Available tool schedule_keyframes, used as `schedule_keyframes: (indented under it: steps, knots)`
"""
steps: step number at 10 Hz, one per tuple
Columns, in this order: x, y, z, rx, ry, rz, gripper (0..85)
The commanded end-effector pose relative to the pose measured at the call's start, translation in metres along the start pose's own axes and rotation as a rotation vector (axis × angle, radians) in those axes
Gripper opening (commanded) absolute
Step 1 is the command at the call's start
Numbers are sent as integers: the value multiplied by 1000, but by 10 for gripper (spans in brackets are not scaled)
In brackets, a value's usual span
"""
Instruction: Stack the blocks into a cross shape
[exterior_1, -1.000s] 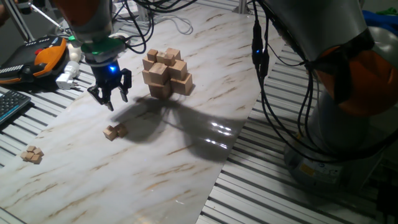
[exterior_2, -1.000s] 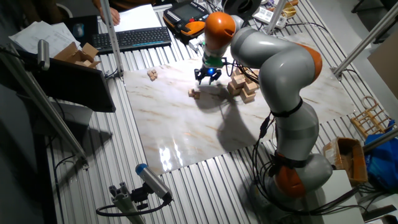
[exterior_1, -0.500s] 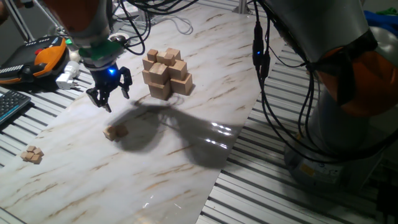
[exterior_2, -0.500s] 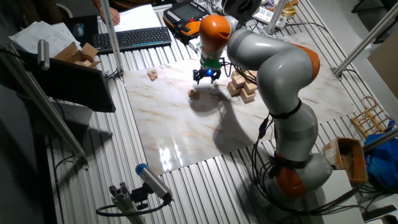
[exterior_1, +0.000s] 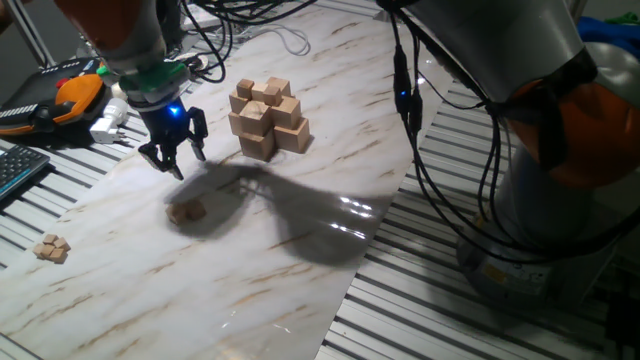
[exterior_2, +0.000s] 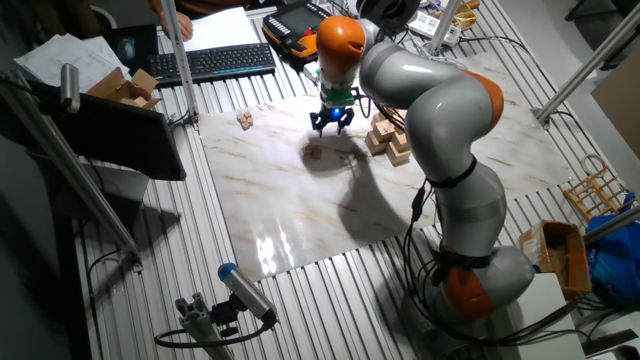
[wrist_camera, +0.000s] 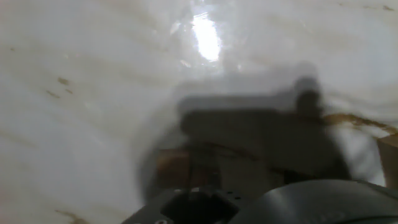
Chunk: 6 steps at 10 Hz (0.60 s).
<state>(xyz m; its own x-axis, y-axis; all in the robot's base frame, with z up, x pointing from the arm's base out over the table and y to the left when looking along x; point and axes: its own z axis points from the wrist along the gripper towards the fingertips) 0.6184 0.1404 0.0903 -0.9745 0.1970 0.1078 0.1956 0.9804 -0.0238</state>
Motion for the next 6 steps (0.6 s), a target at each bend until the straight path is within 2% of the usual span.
schedule_keyframes:
  steps: [1,2,4,6]
  knots:
    - [5,8,6,-3,-12,25,680]
    - [10,13,13,-3,-25,44,680]
    - [11,16,15,-16,-19,41,680]
    - [15,25,26,-25,-32,56,680]
